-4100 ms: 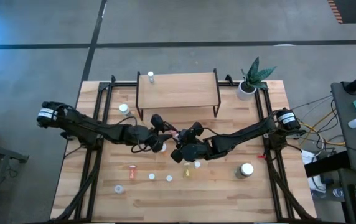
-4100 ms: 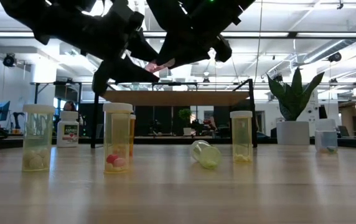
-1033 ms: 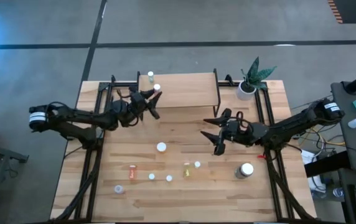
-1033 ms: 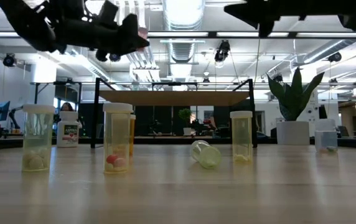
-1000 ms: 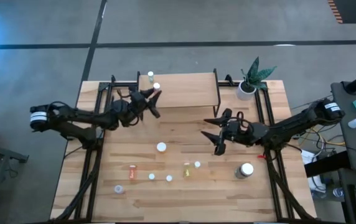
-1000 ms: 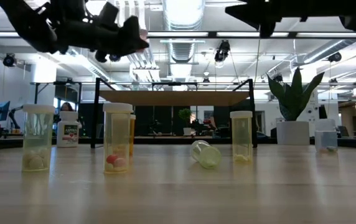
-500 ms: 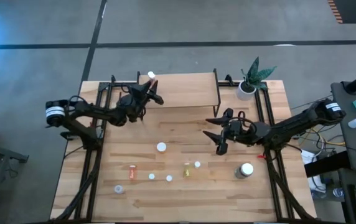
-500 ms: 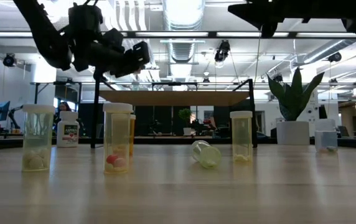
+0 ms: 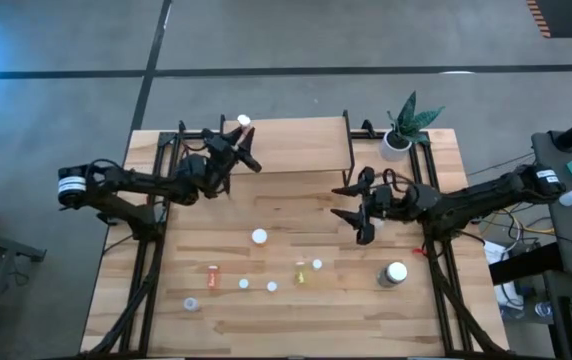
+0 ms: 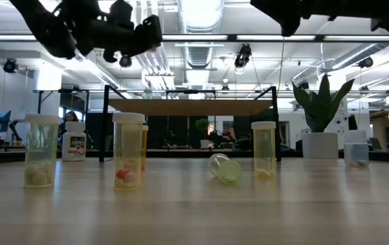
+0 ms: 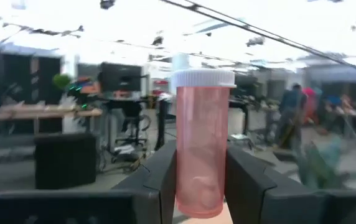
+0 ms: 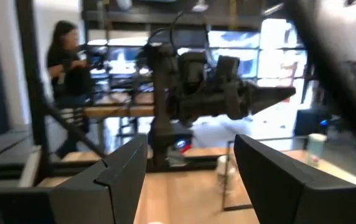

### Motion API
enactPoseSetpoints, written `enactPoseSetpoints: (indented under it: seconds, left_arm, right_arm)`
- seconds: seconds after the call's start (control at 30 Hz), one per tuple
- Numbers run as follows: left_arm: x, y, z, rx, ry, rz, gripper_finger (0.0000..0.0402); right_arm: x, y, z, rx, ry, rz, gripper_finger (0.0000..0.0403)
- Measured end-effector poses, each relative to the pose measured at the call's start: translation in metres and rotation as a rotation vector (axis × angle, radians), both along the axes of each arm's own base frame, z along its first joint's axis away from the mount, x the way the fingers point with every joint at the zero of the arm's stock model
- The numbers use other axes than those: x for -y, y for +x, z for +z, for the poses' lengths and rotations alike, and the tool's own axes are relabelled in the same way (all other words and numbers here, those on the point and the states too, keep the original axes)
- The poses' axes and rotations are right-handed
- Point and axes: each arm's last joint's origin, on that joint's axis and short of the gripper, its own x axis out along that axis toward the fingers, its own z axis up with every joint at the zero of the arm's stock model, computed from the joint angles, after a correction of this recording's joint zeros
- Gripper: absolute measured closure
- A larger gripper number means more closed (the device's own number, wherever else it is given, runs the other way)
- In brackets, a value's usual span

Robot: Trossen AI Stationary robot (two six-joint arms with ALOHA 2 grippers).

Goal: Pick and place medicine bottles onto shelf by color
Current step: Put the right pink medicine bottle on the shelf

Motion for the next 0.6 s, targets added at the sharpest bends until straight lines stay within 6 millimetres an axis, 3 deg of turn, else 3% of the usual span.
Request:
enactPoseSetpoints:
  seconds: [0.37, 0.6]
  left_arm:
    - [0.013, 0.001, 0.006, 0.044, -0.015, -0.387, 0.0313]
    - [0.017, 0.005, 0.005, 0.064, -0.039, -0.574, 0.0313]
  right_arm:
    - [0.052, 0.025, 0.018, -0.078, -0.02, 0.014, 0.0172]
    - [0.088, 0.041, 0.023, -0.098, 0.077, 0.182, 0.0172]
